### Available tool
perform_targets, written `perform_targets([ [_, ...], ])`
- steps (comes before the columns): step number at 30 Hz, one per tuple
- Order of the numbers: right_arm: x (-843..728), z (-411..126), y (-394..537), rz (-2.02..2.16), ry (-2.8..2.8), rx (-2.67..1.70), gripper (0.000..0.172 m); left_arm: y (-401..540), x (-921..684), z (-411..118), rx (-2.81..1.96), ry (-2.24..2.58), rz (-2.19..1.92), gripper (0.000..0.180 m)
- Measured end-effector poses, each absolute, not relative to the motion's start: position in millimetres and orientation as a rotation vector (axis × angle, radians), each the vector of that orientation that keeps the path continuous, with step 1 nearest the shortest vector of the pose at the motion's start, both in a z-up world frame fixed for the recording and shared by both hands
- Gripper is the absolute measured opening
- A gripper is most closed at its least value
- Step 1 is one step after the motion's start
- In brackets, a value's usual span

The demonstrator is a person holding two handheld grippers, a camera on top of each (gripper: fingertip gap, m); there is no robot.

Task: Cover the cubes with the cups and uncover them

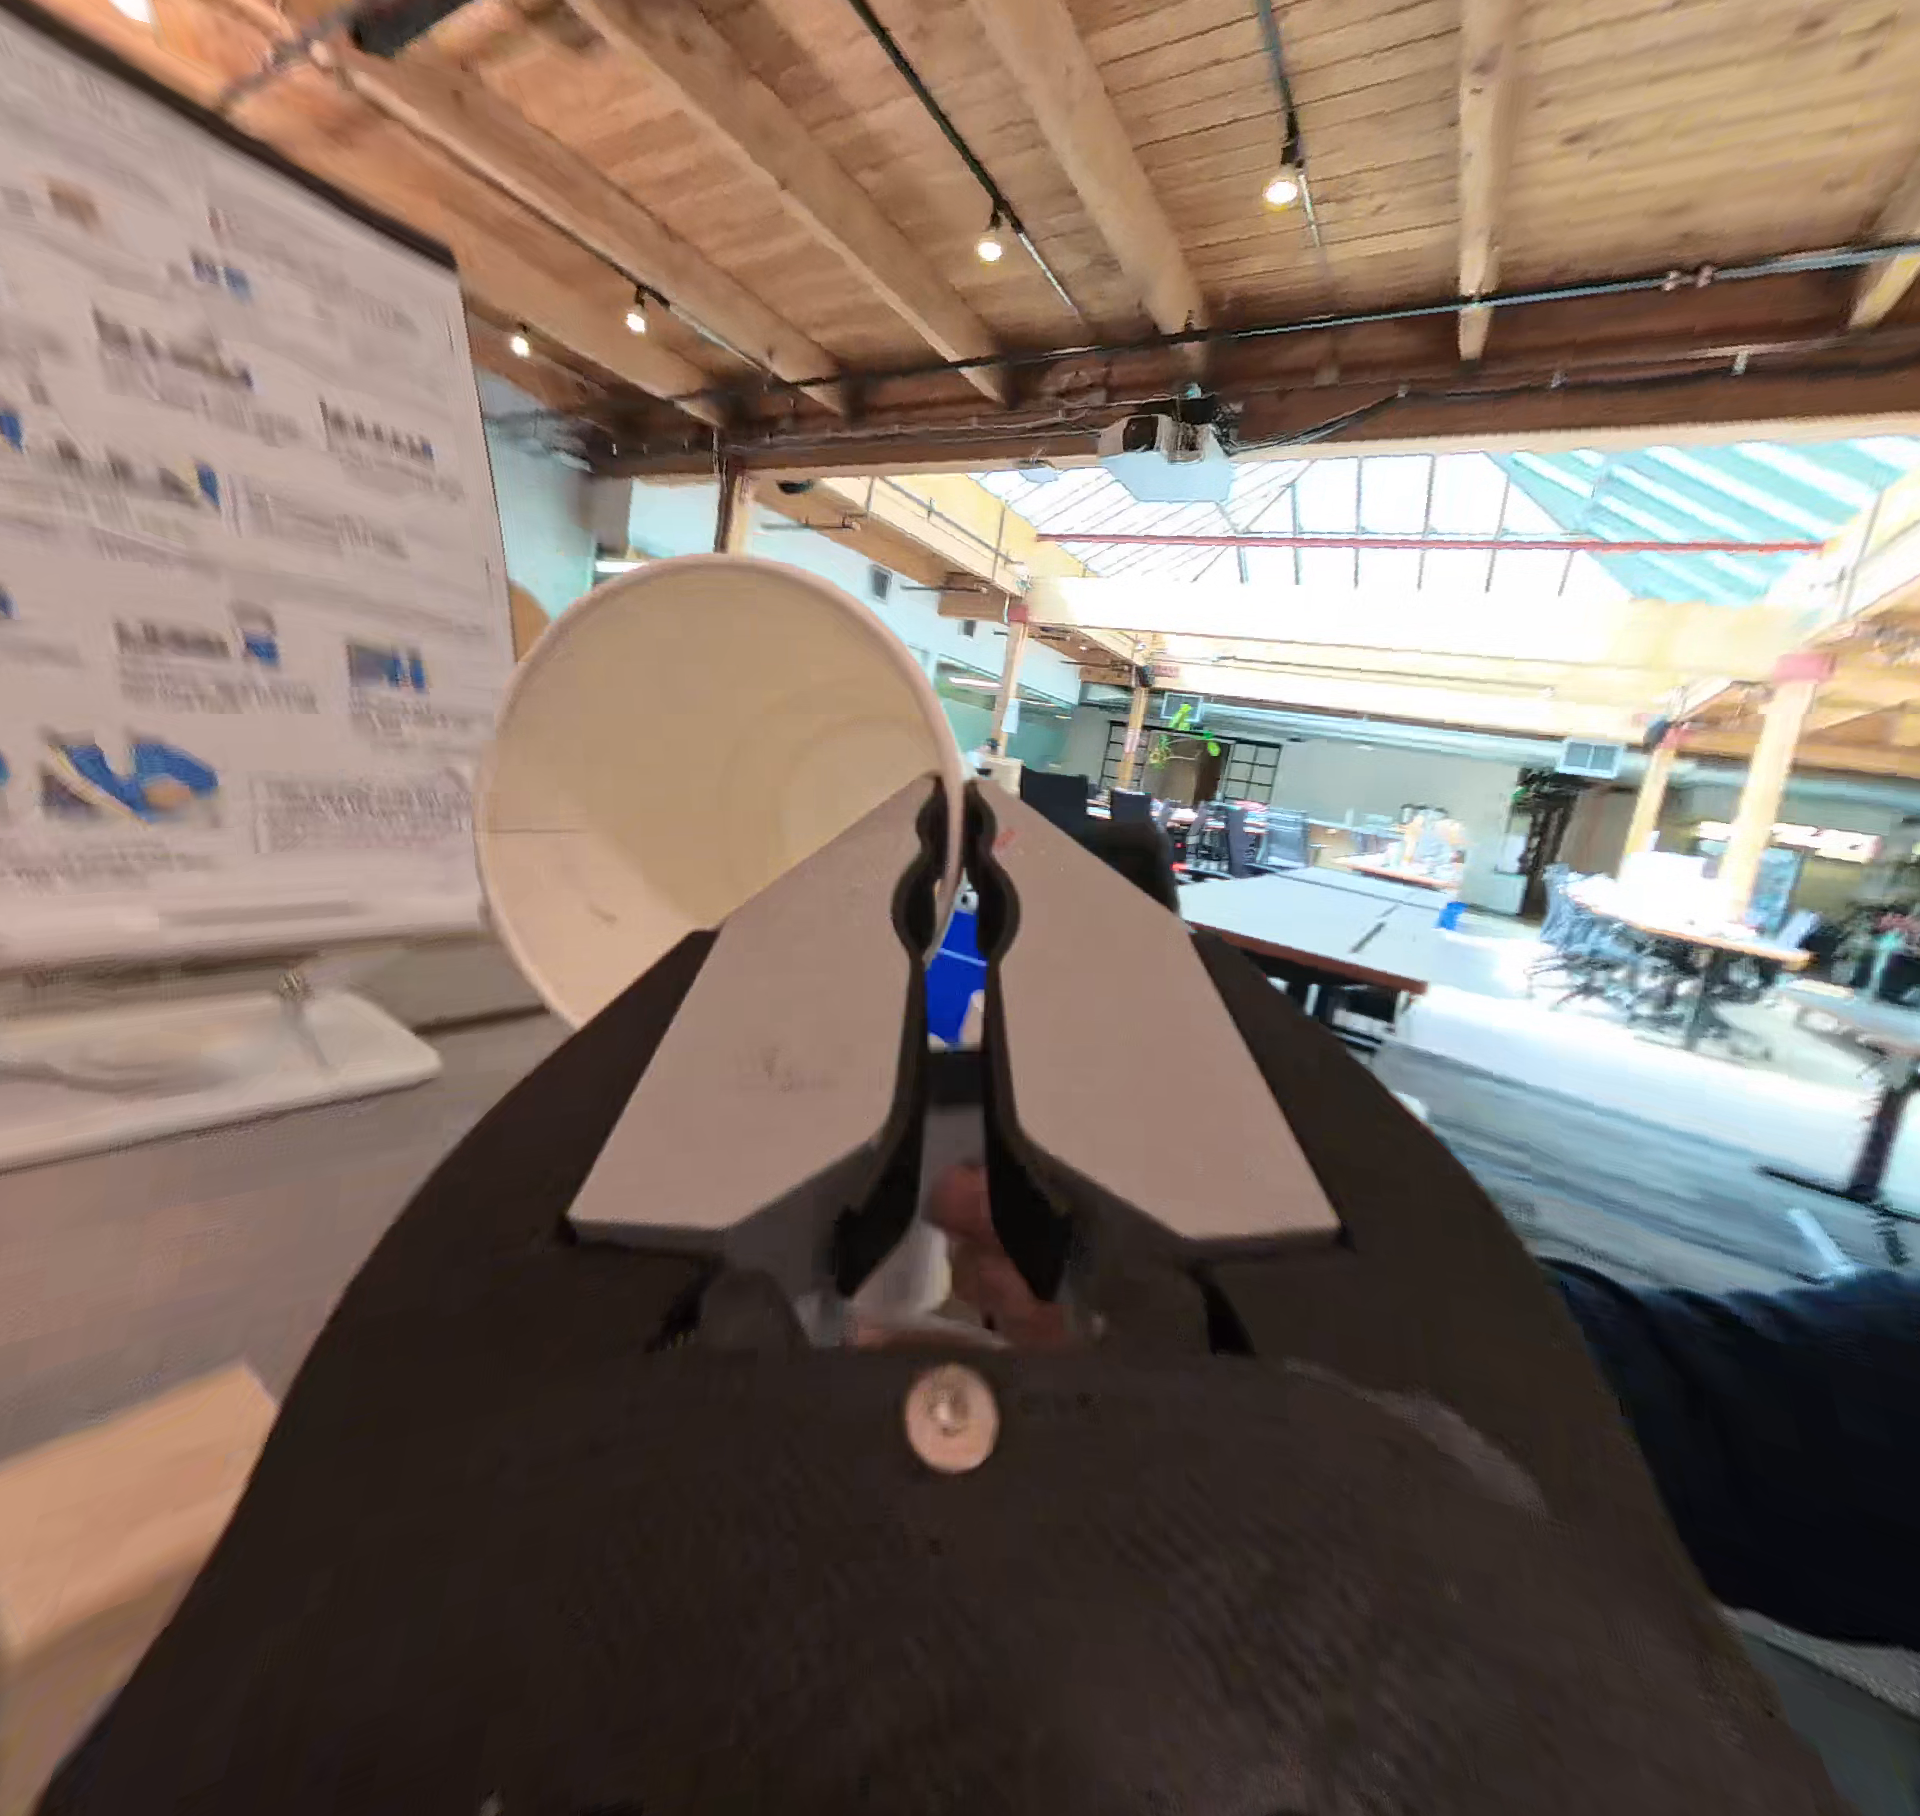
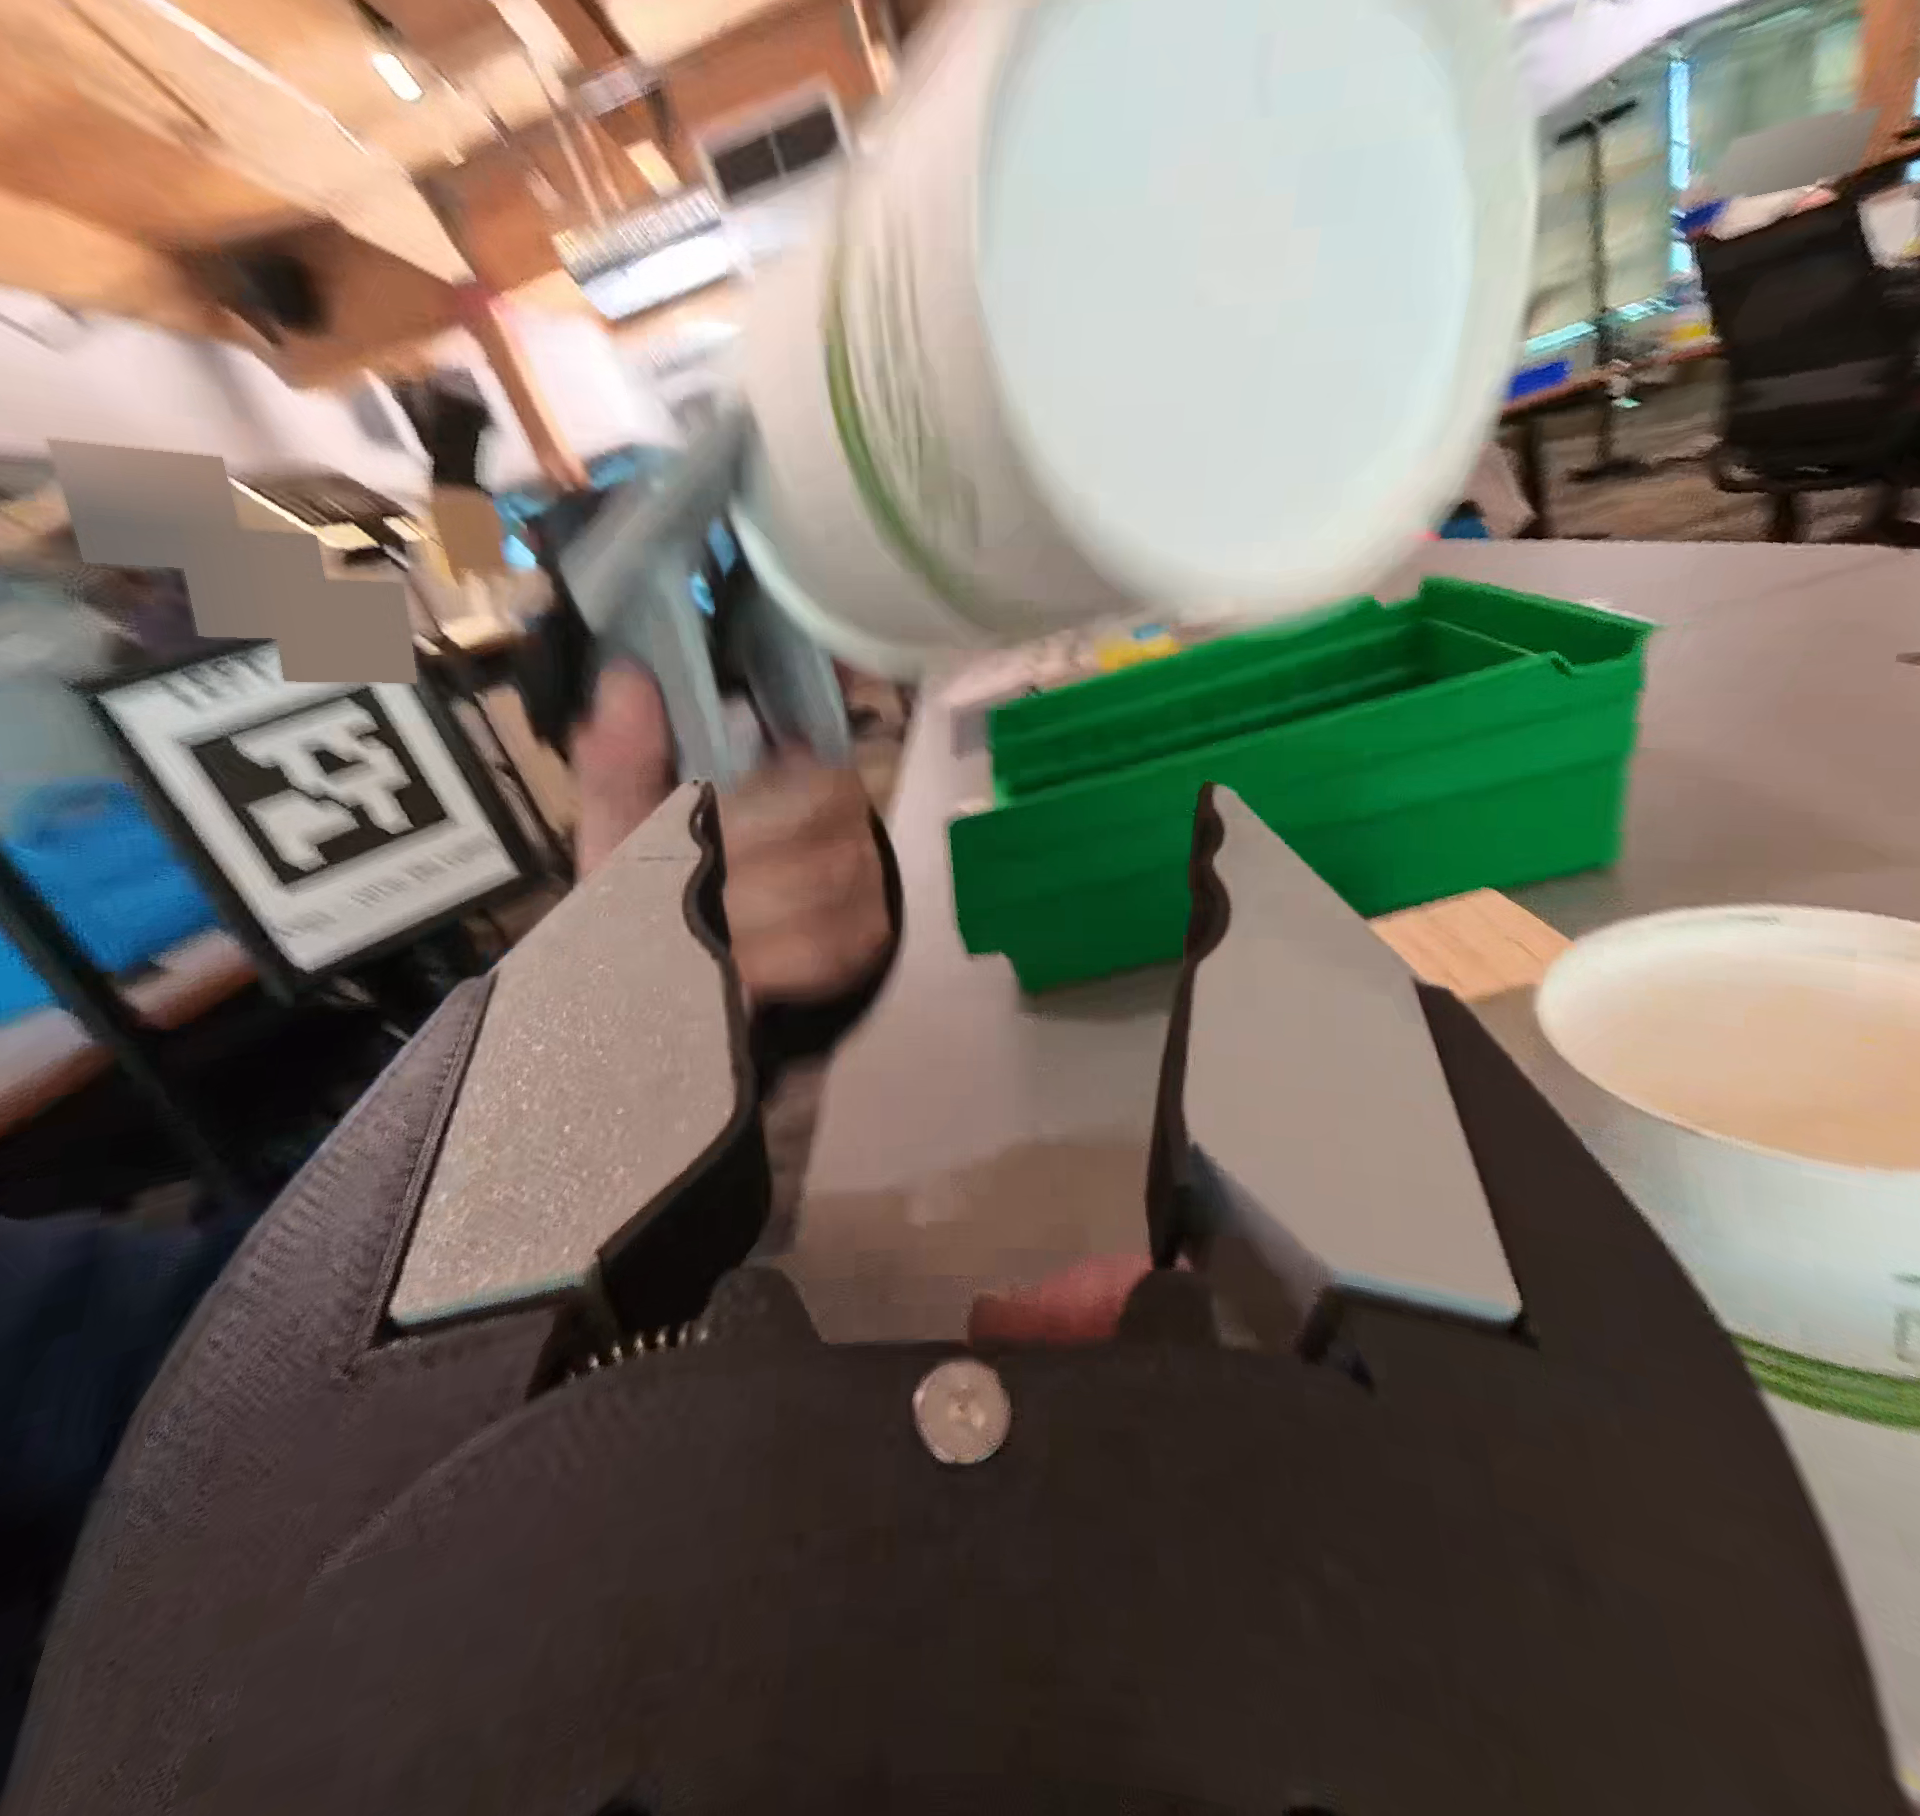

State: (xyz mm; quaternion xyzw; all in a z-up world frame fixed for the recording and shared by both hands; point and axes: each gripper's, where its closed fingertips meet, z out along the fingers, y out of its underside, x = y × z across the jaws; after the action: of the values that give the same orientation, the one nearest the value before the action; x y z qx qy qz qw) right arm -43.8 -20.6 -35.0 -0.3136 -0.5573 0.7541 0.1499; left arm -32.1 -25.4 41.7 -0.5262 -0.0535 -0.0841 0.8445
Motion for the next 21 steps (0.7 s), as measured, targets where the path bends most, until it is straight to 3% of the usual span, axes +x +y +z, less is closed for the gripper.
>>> perform_targets([
  [3, -36, -14, -4, 2.41, -1.474, -0.926, 0.099, -10, -17, -4, -1.172, -0.199, -0.25, 0.0],
  [6, -44, -9, 20, 2.507, -1.346, -1.032, 0.089, 9, 1, -47, -1.339, -0.197, -0.279, 0.0],
  [13, -64, -40, 24, 2.179, -1.475, -1.148, 0.088, 19, -6, -103, -1.609, -0.253, -0.121, 0.005],
  [16, -68, -46, 29, 1.959, -1.514, -1.111, 0.088, 5, -23, -116, -1.685, -0.344, 0.027, 0.051],
  [21, -64, -56, 12, 1.944, -1.625, -1.102, 0.089, -15, -32, -106, -1.721, -0.27, 0.408, 0.081],
])
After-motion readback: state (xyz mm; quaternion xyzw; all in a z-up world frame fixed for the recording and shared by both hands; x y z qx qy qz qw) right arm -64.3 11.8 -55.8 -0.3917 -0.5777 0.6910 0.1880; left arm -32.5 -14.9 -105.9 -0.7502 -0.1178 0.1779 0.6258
